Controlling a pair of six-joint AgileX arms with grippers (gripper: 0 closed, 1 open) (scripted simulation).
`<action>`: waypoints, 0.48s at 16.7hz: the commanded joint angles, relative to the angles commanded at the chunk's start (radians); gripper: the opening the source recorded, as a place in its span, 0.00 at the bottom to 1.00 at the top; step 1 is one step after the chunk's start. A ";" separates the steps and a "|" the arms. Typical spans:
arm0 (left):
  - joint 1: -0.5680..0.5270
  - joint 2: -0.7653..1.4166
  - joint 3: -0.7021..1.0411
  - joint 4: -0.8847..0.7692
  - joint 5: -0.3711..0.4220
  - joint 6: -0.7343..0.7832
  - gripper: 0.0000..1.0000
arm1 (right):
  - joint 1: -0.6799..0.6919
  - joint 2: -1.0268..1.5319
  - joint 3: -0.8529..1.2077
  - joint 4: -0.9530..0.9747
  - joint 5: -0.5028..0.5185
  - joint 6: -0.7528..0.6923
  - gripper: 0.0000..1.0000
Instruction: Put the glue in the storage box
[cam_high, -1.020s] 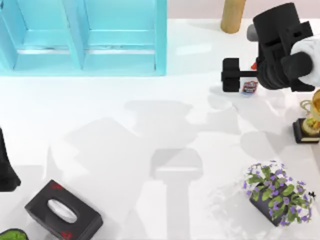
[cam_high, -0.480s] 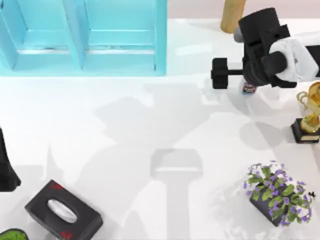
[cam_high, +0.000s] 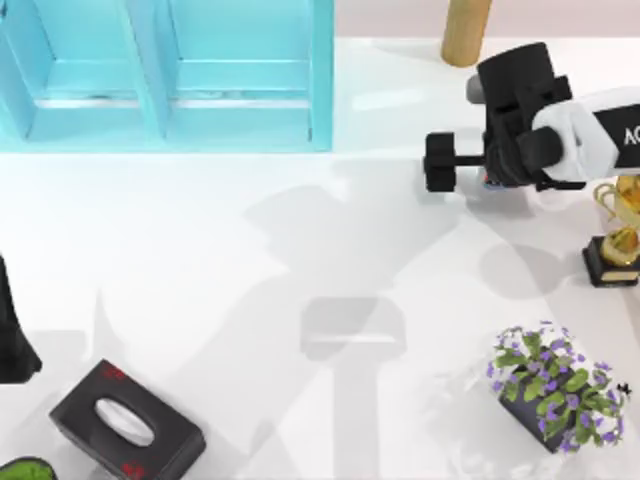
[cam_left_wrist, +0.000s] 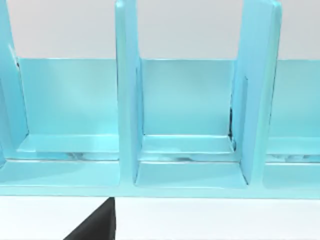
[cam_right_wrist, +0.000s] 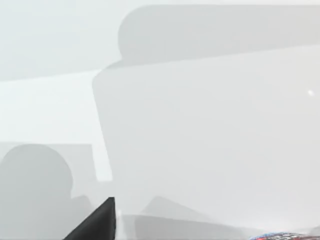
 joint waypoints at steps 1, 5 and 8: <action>0.000 0.000 0.000 0.000 0.000 0.000 1.00 | 0.000 0.000 0.000 0.000 0.000 0.000 1.00; 0.000 0.000 0.000 0.000 0.000 0.000 1.00 | 0.000 0.000 0.000 0.000 0.000 0.000 0.77; 0.000 0.000 0.000 0.000 0.000 0.000 1.00 | 0.000 0.000 0.000 0.000 0.000 0.000 0.55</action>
